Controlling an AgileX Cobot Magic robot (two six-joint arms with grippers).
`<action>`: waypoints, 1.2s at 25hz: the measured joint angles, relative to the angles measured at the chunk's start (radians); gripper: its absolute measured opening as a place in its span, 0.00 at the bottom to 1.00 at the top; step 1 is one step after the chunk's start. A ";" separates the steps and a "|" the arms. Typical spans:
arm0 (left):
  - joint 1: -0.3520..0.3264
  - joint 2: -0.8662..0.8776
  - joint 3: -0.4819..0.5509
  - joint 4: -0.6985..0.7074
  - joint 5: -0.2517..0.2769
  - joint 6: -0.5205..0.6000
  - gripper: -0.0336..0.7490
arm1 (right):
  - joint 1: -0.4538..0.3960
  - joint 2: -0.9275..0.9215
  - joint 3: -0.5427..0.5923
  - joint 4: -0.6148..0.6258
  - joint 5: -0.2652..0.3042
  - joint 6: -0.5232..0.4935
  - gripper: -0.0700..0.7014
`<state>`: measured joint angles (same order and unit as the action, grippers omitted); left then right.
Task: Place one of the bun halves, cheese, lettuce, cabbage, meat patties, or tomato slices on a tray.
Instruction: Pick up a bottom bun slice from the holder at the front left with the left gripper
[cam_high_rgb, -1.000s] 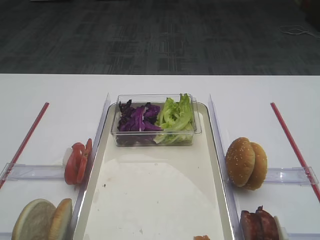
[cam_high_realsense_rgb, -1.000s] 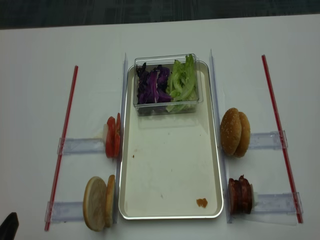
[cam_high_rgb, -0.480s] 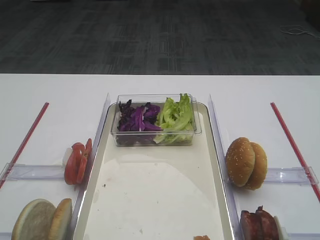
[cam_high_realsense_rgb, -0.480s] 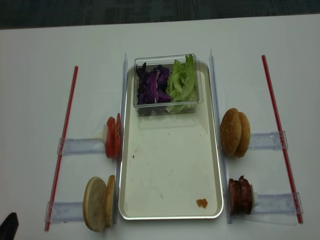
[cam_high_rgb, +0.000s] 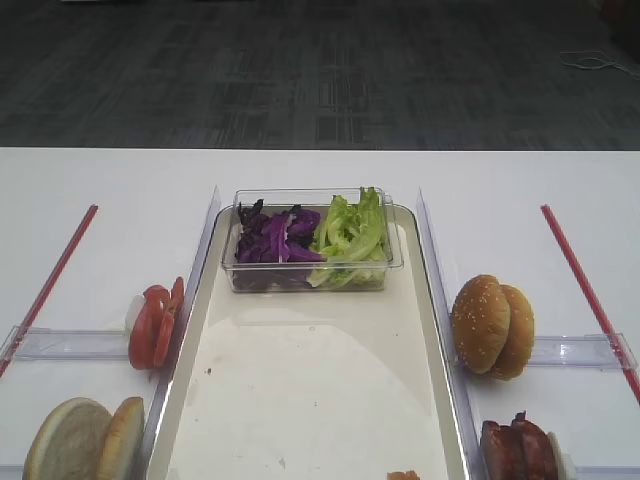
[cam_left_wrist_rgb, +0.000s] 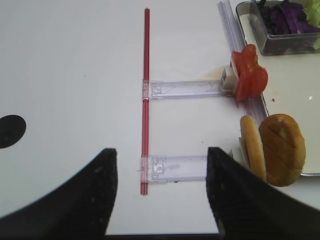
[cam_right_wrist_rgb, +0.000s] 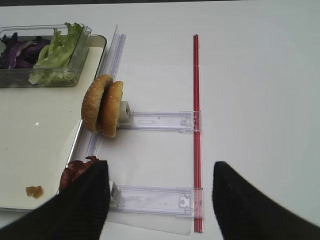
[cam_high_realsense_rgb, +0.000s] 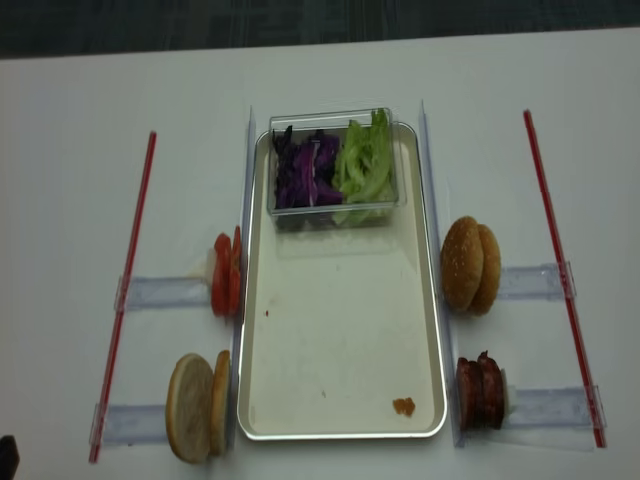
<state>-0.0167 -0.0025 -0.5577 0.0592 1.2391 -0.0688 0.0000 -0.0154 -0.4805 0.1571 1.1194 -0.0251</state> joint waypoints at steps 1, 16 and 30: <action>-0.002 0.013 -0.005 0.000 0.005 -0.002 0.57 | 0.000 0.000 0.000 0.000 0.000 0.000 0.68; -0.041 0.244 -0.082 0.018 0.033 -0.056 0.57 | 0.000 0.000 0.000 0.000 0.000 0.000 0.68; -0.043 0.470 -0.090 0.020 0.027 -0.056 0.57 | 0.000 0.000 0.000 0.000 -0.002 -0.002 0.68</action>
<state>-0.0597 0.4679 -0.6477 0.0794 1.2664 -0.1248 0.0000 -0.0154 -0.4805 0.1571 1.1176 -0.0272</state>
